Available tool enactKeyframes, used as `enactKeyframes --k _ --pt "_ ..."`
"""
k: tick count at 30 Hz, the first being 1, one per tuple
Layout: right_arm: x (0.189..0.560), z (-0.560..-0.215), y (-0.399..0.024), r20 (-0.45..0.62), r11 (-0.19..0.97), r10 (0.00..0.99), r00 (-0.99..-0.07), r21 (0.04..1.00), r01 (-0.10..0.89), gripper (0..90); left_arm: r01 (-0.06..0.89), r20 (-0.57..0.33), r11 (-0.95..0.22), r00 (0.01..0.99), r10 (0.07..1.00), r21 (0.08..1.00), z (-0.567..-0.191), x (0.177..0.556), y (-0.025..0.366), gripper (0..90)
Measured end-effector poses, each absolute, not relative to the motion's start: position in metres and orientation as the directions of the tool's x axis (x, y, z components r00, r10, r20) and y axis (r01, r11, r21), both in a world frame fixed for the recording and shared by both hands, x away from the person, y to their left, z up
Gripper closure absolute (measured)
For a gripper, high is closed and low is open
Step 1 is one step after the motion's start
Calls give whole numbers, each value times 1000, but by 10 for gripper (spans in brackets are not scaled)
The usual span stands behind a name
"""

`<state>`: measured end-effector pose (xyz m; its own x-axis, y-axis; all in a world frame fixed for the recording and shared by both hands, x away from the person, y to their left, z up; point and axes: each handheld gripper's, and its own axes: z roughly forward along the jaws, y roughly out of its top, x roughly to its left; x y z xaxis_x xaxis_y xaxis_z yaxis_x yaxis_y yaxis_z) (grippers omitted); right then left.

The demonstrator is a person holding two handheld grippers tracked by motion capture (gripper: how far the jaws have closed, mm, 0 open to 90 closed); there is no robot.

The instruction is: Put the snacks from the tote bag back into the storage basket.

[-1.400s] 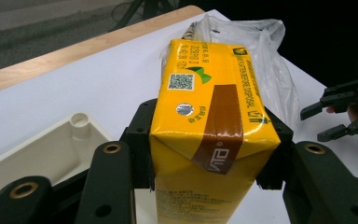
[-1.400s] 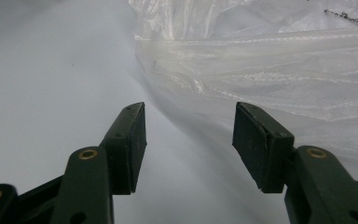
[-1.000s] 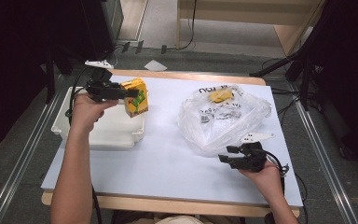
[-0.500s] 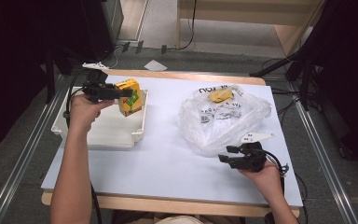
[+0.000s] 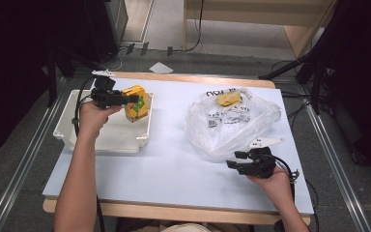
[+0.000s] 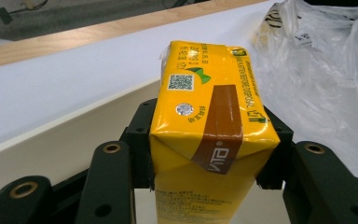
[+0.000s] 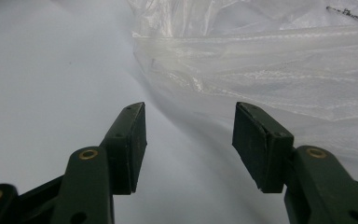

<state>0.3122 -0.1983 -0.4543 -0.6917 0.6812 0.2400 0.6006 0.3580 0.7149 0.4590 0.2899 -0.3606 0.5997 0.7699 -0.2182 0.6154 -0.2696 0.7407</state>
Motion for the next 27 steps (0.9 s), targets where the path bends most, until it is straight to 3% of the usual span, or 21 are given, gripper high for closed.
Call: enactKeyframes --k 7,27 --pt "313 -455 -198 241 359 680 -693 714 601 458 618 -241 -244 595 767 748 -372 463 292 522" --pt "313 -456 -197 235 372 680 -695 706 603 461 580 -168 -271 591 789 768 -400 470 284 521"
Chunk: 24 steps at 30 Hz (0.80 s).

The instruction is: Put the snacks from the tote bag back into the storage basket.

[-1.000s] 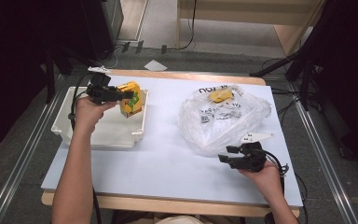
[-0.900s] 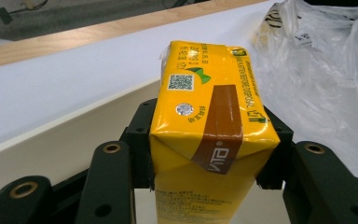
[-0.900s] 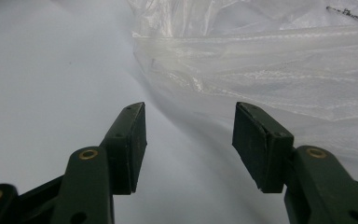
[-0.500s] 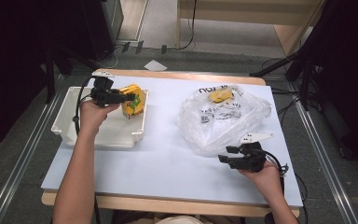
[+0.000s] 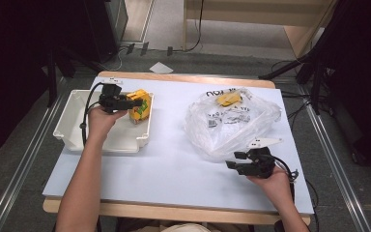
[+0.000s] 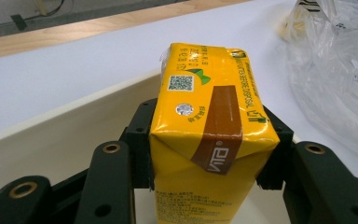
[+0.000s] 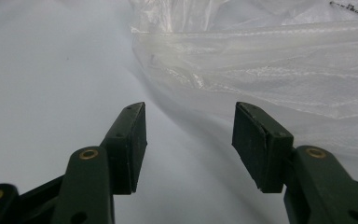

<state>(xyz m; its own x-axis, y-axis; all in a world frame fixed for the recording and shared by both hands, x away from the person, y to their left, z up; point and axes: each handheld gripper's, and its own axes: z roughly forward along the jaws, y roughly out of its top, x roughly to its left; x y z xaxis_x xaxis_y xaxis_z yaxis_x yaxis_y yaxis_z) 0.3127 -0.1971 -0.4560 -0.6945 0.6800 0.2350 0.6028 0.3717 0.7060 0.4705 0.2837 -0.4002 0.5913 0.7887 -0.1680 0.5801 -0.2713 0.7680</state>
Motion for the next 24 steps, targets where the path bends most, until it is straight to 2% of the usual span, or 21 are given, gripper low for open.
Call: enactKeyframes --k 7,13,22,24 --pt "313 -456 -196 230 377 679 -697 706 600 461 551 -136 -303 617 775 777 -402 468 282 515" --pt "312 -456 -196 229 379 678 -699 706 598 460 584 -174 -283 604 778 761 -403 468 285 507" --pt "313 -456 -197 233 373 678 -697 709 599 461 595 -203 -259 597 776 761 -397 465 288 430" --pt "313 -456 -198 234 373 678 -697 708 599 460 591 -181 -284 604 776 755 -396 464 286 419"
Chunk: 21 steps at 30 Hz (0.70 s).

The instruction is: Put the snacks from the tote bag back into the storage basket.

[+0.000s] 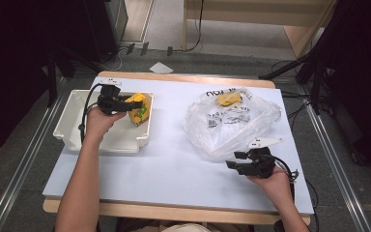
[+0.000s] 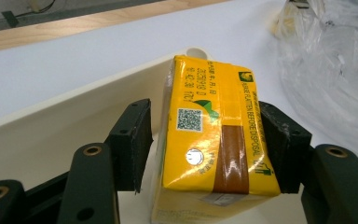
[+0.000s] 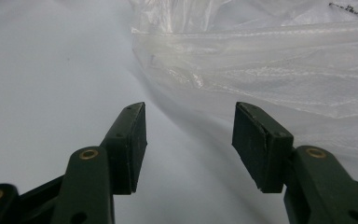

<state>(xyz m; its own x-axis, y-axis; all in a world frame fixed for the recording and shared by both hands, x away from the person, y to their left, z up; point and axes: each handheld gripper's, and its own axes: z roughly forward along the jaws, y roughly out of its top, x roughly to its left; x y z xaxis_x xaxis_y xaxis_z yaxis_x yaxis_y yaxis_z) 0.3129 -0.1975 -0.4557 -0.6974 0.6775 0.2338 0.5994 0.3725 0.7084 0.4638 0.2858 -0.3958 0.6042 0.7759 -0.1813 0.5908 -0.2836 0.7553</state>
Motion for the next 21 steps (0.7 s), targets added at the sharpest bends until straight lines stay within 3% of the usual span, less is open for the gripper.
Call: enactKeyframes --k 5,12,21 --pt "314 -456 -197 235 369 676 -699 713 597 460 574 -143 -321 620 771 754 -387 457 281 417" --pt "314 -456 -196 236 373 673 -701 709 598 460 593 -205 -215 559 803 776 -372 450 298 431" --pt "315 -456 -195 233 380 670 -705 708 595 460 613 -175 -241 539 824 752 -364 438 305 471"
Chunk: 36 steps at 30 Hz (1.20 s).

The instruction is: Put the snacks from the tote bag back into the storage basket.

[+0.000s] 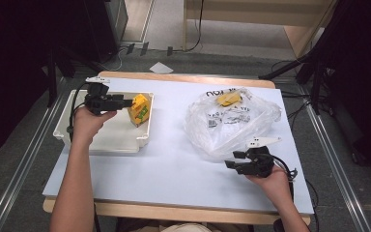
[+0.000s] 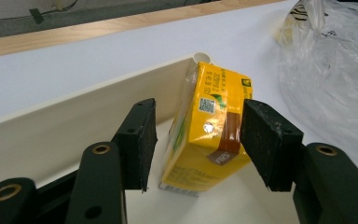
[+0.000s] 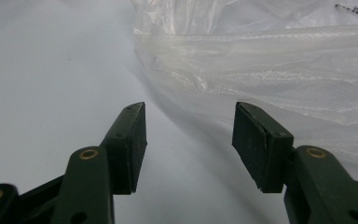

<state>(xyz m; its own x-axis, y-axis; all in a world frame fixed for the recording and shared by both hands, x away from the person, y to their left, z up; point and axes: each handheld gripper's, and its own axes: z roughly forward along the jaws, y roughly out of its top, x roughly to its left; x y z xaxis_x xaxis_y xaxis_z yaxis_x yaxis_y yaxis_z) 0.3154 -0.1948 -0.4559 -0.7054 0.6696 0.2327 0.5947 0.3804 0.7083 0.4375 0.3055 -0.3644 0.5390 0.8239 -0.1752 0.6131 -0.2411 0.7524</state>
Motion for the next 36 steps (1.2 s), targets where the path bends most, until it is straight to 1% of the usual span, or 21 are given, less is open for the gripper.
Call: enactKeyframes --k 3,7,9,10,11,12,13,15,16,19,23,30,33,36 --pt "316 -454 -196 230 374 674 -702 713 592 460 605 -162 -256 548 821 754 -362 430 308 537" --pt "316 -453 -197 236 363 674 -700 720 592 460 609 -193 -234 552 811 758 -363 421 312 611" --pt "317 -453 -196 234 363 671 -703 723 587 461 622 -208 -225 545 812 750 -365 419 314 635" --pt "317 -453 -196 237 362 670 -703 723 588 460 645 -232 -209 529 816 735 -366 419 316 654" --pt "317 -453 -196 236 362 670 -704 724 588 460 654 -243 -200 520 819 730 -367 418 317 689" --pt "317 -452 -196 237 362 670 -704 723 588 460 653 -244 -182 506 827 735 -368 416 319 708" --pt "317 -452 -196 236 363 670 -704 724 587 462 649 -243 -176 502 830 741 -369 414 320 753" --pt "317 -452 -196 237 363 668 -705 724 587 467 648 -226 -184 496 838 739 -372 412 321 792" --pt "317 -452 -196 237 362 668 -705 725 586 468 646 -213 -197 499 840 737 -374 411 321 831" --pt "318 -452 -196 238 360 670 -703 725 588 470 640 -215 -198 508 834 743 -378 407 321 900" --pt "318 -452 -197 236 360 670 -704 726 586 470 636 -224 -206 527 820 744 -381 402 317 900" --pt "318 -453 -197 236 362 669 -705 725 586 476 629 -209 -247 559 802 737 -389 395 304 900" --pt "318 -453 -197 238 360 670 -704 724 588 477 632 -204 -259 564 800 730 -393 395 300 900" --pt "319 -453 -196 234 363 671 -704 724 587 477 635 -218 -258 571 791 728 -398 398 296 900"
